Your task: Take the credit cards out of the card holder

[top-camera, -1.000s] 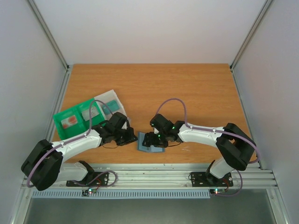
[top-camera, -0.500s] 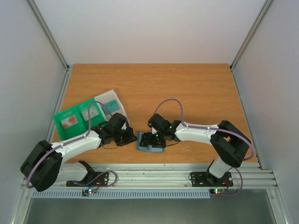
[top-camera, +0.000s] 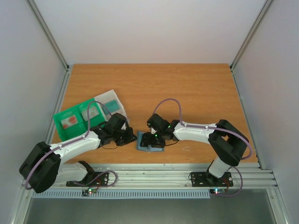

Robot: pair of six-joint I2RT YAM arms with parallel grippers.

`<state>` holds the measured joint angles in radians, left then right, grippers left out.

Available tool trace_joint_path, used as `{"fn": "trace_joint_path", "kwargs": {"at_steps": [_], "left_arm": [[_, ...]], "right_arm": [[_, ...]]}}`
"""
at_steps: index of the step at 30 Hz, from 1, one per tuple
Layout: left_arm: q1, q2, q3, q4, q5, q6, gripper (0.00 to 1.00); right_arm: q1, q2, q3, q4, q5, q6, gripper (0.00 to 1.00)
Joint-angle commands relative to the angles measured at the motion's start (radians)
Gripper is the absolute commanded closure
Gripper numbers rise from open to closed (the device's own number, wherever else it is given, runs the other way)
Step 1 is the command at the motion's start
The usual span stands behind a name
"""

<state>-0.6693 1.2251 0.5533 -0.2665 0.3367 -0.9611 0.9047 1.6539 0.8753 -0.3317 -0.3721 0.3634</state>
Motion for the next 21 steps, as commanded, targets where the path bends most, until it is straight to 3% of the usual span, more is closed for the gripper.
{"fn": "trace_joint_path", "kwargs": {"at_steps": [1, 8, 21], "left_arm": [[-0.002, -0.026, 0.007, 0.014, -0.015, 0.016, 1.0], [-0.001, -0.021, 0.015, 0.001, -0.018, 0.033, 1.0], [-0.002, 0.02, 0.025, -0.008, -0.008, 0.08, 1.0]], "right_arm": [[0.007, -0.038, 0.002, -0.084, 0.095, -0.016, 0.31], [0.006, -0.064, 0.007, -0.13, 0.146, -0.026, 0.25], [0.007, -0.139, 0.021, -0.217, 0.255, -0.068, 0.29]]}}
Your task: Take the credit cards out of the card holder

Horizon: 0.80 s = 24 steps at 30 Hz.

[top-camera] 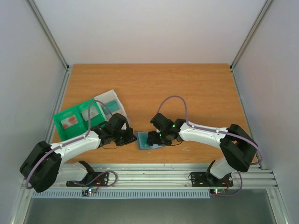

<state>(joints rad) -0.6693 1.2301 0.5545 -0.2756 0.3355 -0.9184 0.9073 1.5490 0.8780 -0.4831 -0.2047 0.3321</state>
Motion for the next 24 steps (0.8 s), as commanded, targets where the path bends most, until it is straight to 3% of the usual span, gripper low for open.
{"fn": "trace_joint_path", "kwargs": {"at_steps": [1, 9, 15, 24], "left_arm": [[-0.001, 0.024, 0.028, -0.005, -0.009, 0.053, 1.0], [-0.002, 0.047, 0.037, -0.029, -0.028, 0.09, 1.0], [-0.001, 0.064, 0.101, -0.178, -0.119, 0.149, 0.97], [-0.002, 0.023, 0.148, -0.181, -0.087, 0.138, 0.67]], "right_arm": [[0.004, -0.029, 0.023, -0.075, 0.099, -0.043, 0.3], [-0.004, -0.037, 0.02, -0.112, 0.158, -0.065, 0.45], [-0.008, -0.043, -0.002, -0.076, 0.155, -0.085, 0.59], [-0.066, -0.031, 0.0, 0.003, 0.083, -0.11, 0.71]]}}
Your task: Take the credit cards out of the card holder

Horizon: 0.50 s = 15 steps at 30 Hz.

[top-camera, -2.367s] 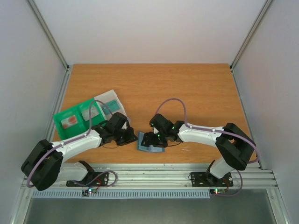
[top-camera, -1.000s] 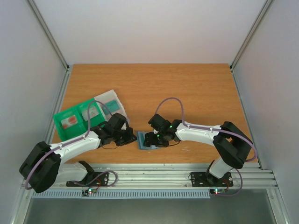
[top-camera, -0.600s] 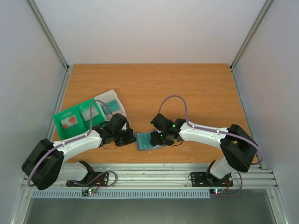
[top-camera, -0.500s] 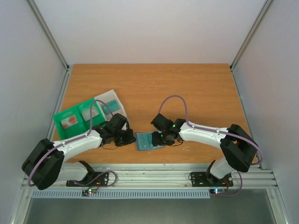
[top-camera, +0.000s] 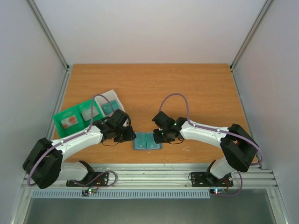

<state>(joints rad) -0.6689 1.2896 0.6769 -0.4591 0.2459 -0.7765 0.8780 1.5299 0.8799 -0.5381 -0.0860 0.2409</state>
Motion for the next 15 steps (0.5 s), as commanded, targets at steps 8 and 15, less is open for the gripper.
{"fn": "trace_joint_path", "kwargs": {"at_steps": [8, 15], "left_arm": [[-0.005, -0.015, -0.028, 0.191, 0.12, -0.07, 0.62], [-0.013, 0.021, -0.029, 0.245, 0.146, -0.067, 0.61]], "right_arm": [[-0.074, 0.041, -0.001, 0.113, -0.103, -0.018, 0.76], [-0.08, 0.072, -0.023, 0.132, -0.091, -0.013, 0.81]]}}
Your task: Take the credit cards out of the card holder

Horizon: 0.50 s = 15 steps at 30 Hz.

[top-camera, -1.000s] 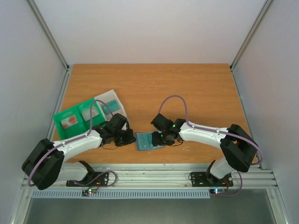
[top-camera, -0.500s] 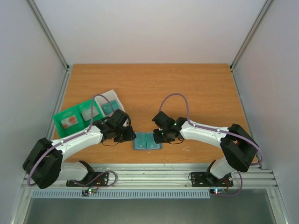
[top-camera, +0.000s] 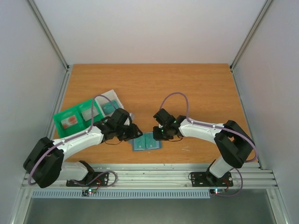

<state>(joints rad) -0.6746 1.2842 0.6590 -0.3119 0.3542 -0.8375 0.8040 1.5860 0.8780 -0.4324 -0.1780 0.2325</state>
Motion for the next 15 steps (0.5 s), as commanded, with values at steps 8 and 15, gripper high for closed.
{"fn": "trace_joint_path", "kwargs": {"at_steps": [8, 15], "left_arm": [[-0.023, 0.164, -0.043, 0.276, 0.078, -0.027, 0.68], [-0.029, 0.26, -0.054, 0.353, 0.056, -0.038, 0.74]], "right_arm": [[-0.006, 0.052, -0.093, 0.081, -0.01, 0.033, 0.86], [-0.006, 0.035, -0.131, 0.1, -0.004, 0.058, 0.86]]}}
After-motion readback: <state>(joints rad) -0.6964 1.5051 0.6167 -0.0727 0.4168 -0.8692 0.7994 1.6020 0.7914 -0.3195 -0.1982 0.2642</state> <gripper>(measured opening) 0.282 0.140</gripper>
